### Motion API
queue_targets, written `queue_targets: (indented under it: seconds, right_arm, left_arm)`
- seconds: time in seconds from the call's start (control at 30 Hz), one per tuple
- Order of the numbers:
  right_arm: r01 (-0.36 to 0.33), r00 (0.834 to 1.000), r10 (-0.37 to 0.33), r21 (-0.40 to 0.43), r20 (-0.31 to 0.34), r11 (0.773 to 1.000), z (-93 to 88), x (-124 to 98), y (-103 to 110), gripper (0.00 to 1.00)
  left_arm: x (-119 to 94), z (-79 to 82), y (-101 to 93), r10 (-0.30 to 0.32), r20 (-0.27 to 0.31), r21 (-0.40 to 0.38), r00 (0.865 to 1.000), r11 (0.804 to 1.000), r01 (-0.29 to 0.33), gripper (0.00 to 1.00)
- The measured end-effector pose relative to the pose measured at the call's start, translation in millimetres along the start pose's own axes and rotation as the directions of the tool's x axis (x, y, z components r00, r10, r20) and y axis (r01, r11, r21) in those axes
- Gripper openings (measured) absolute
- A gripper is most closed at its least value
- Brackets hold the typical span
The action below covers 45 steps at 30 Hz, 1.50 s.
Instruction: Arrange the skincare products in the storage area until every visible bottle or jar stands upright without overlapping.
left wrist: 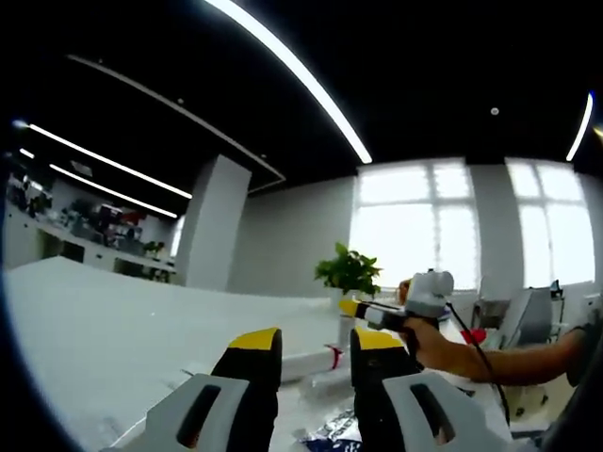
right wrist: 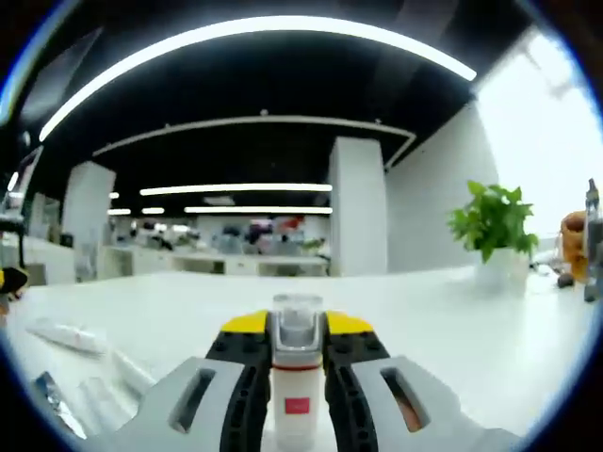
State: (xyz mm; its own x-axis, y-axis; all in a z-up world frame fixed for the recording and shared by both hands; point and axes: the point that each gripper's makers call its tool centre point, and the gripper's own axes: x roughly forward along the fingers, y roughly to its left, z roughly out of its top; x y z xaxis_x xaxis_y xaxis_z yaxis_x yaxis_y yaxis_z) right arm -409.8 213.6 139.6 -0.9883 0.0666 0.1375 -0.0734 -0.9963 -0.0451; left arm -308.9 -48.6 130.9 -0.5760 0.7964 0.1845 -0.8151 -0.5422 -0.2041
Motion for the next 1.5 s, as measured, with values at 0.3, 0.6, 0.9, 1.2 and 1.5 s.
queue_targets:
  seconds: [0.3,0.6,0.9,1.2,1.5]
  right_arm:
    - [0.008,1.000,-0.008,0.020,-0.004,1.000,0.2,-5.1,-1.4,0.18]
    - [-0.003,0.999,0.004,0.015,-0.033,1.000,-3.3,-4.6,1.7,0.30]
    - [0.104,0.976,-0.114,0.065,0.185,0.992,48.4,-31.9,-25.3,0.38]
    - [0.039,0.989,-0.044,0.041,0.141,0.998,55.3,-49.2,-23.2,0.44]
    - [-0.157,0.979,0.167,0.088,-0.117,0.984,-3.4,-57.7,-14.6,0.09]
  left_arm:
    - [0.5,0.0,1.8,0.003,-0.001,0.002,1.000,1.000,-0.003,0.29]
    - [0.5,-0.4,1.7,0.005,0.000,0.003,1.000,1.000,-0.005,0.29]
    - [0.7,-0.9,1.9,0.006,0.001,0.000,1.000,1.000,-0.006,0.29]
    - [-0.2,5.2,3.8,0.010,0.026,-0.003,1.000,1.000,-0.010,0.29]
    - [-5.6,12.0,10.0,0.034,0.063,-0.040,0.997,0.999,-0.032,0.29]
